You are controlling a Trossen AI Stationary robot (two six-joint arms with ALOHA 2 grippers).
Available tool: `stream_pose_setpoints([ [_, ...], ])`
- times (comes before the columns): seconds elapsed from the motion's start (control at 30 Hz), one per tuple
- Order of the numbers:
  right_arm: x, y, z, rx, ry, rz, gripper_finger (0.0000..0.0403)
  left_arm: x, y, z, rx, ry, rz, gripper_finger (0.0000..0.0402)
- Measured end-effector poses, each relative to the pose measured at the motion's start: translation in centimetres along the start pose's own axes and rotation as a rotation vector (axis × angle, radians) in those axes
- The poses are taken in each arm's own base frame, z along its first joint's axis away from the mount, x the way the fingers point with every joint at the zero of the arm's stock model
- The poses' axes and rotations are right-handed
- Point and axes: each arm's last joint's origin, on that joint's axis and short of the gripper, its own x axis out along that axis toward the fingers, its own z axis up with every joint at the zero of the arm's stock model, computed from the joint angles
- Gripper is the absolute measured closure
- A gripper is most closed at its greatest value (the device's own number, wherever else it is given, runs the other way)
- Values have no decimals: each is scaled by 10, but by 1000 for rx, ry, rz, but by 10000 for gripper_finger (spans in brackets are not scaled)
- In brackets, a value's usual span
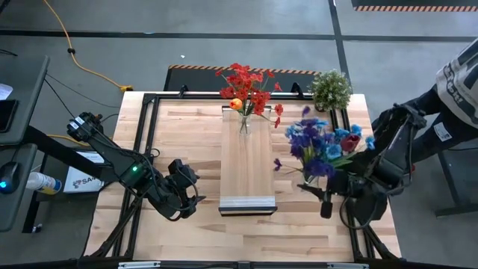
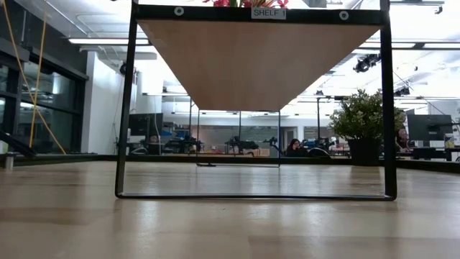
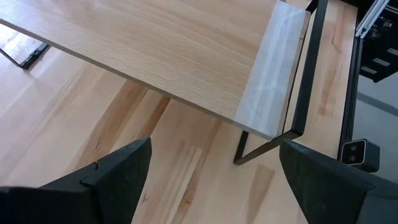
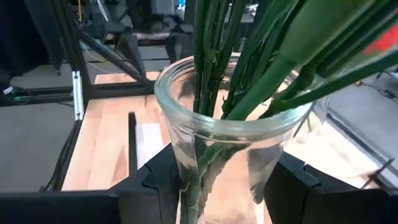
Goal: Pick and place flowers into a vace then onto a shelf
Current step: Put the transparent vase with flowers on the shelf
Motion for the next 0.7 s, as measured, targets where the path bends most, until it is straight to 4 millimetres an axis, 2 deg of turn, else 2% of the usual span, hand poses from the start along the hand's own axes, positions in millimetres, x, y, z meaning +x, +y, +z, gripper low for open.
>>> stream_pose_setpoints([
  [0.2, 14, 2, 32, -50, -1, -23, 238, 0, 0, 0, 2, 1, 2, 16],
  [0.43, 47, 13, 61, -95, -1, -35, 238, 0, 0, 0, 2, 0, 3, 16],
  [0.7, 87, 29, 72, -158, -21, 4, 238, 0, 0, 0, 2, 8, -2, 16],
])
